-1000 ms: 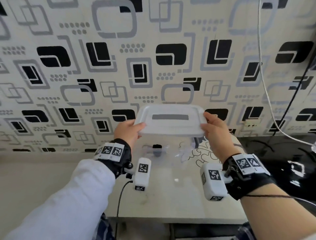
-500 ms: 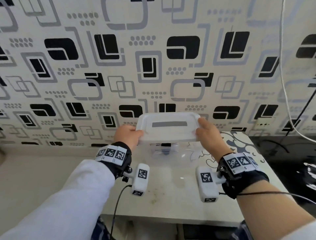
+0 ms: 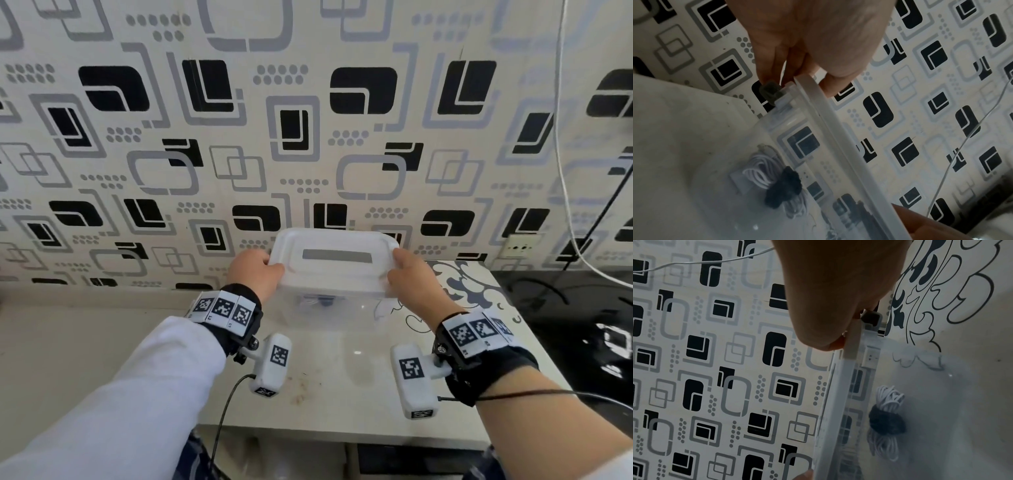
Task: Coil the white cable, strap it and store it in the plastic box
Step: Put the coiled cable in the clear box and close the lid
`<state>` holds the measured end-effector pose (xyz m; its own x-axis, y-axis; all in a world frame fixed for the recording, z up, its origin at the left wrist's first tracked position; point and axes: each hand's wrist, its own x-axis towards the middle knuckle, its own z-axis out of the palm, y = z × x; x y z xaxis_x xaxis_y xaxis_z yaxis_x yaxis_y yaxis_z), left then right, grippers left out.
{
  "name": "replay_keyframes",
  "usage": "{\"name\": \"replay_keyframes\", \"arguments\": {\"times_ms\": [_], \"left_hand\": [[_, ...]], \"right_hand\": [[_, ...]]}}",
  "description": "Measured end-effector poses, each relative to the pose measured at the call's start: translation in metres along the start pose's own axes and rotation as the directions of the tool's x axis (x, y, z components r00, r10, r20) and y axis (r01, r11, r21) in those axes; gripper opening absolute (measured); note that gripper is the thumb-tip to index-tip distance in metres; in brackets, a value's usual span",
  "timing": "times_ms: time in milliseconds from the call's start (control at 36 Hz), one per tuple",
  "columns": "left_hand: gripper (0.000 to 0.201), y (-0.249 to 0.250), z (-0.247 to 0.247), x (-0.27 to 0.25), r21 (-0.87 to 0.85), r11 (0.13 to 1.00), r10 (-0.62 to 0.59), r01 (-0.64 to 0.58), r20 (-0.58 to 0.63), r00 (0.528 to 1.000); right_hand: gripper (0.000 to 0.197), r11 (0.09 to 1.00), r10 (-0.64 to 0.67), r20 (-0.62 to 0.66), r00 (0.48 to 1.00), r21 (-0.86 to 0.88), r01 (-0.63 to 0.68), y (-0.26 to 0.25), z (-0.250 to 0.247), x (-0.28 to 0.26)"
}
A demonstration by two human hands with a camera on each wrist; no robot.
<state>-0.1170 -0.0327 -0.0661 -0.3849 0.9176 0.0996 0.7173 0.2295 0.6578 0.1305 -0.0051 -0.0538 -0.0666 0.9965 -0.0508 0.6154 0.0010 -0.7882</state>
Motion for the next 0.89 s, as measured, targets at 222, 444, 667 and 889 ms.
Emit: {"name": "replay_keyframes", "arguments": {"times_ms": [222,444,667,889], "left_hand": [[0.022,-0.004,0.003,-0.002,0.026,0.999,-0.030,0.029,0.034,0.999],[0.022,-0.006,0.002,-0.001,0.017,0.999,-0.050,0.049,0.063,0.997],[0.022,-0.005,0.001,-0.001,0.009,0.998,-0.056,0.056,0.091,0.994],[0.067,-0.006,0.003,0.004,-0.172,0.959,-0.219,0.225,0.054,0.974]], "right_hand": [[0.040,0.997,0.015,0.004,1.000,-0.072,-0.014,-0.001,0.000,0.001],[0.033,0.993,-0.076,0.029,0.997,-0.089,0.079,0.002,-0.002,0.001],[0.027,0.987,-0.084,0.022,0.996,-0.133,0.086,0.005,0.003,0.003],[0.031,0.987,0.130,-0.161,0.978,0.118,-0.111,0.009,0.001,0.008]]}}
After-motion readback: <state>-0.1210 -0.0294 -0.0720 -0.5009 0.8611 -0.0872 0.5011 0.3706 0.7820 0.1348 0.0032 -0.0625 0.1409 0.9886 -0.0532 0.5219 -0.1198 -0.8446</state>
